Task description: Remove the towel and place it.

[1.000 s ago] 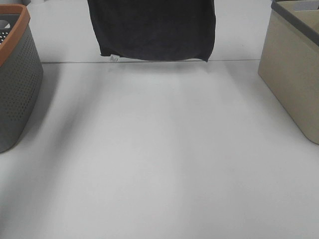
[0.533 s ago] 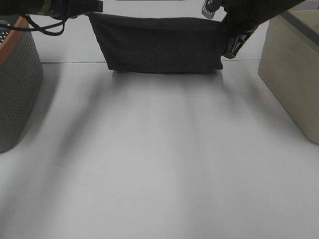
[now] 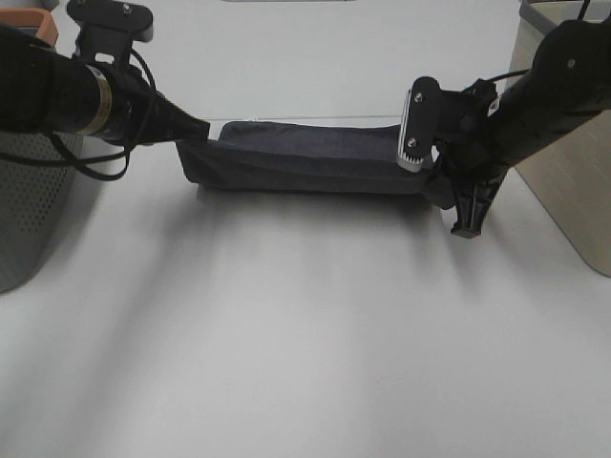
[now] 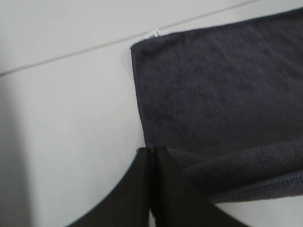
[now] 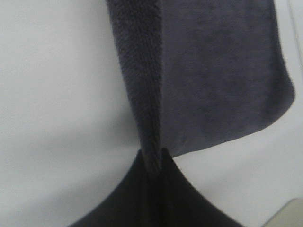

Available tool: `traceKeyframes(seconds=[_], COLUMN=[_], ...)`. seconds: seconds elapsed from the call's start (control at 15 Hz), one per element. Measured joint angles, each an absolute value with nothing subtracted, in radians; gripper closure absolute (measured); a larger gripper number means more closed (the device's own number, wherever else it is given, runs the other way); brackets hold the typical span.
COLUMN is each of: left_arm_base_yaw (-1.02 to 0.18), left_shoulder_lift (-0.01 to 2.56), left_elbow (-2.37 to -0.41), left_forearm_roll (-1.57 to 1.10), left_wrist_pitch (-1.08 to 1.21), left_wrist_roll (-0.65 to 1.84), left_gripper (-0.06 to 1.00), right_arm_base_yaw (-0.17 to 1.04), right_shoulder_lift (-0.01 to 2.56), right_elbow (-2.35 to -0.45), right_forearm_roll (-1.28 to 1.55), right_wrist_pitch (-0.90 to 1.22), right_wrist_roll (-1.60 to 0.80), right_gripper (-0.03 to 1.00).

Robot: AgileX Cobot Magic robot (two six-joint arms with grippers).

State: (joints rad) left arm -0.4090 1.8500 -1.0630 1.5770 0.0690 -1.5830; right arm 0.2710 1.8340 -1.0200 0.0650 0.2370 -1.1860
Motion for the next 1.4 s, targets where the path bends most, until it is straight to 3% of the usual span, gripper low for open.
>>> traceKeyframes(seconds=[0.4,0.8,0.93,1.0,1.07,1.2,1.4], left_arm_base_yaw=[-0.437,-0.434,-0.434,-0.434,-0.434,-0.434,-0.434], left_shoulder_lift=[1.848,1.891,1.891,1.891,1.891,1.876,1.787], left_elbow=[-0.921,-0.899,-0.898,-0.897,-0.897,-0.897,-0.910], left_forearm_roll=[1.429,1.395,1.395,1.395,1.395,1.395,1.397], left_wrist_pitch=[0.038,-0.030,-0.030,-0.029,-0.029,-0.030,-0.027], left_wrist_roll=[-1.584,-1.584,-1.581,-1.580,-1.580,-1.580,-1.580], left_gripper=[0.94,0.94,0.77,0.52,0.42,0.12,0.10], right_arm_base_yaw=[0.271,0.266,0.266,0.266,0.266,0.266,0.266], right_shoulder_lift=[1.834,1.854,1.854,1.854,1.849,1.809,1.691], right_elbow=[-0.920,-0.918,-0.918,-0.918,-0.918,-0.918,-0.918], right_forearm_roll=[0.117,0.189,0.189,0.189,0.189,0.189,0.189], right_wrist_pitch=[0.237,0.241,0.249,0.255,0.256,0.257,0.207], right_wrist_roll=[-1.196,-1.197,-1.225,-1.240,-1.240,-1.241,-1.245], right_gripper=[0.95,0.92,0.71,0.56,0.46,0.36,0.35])
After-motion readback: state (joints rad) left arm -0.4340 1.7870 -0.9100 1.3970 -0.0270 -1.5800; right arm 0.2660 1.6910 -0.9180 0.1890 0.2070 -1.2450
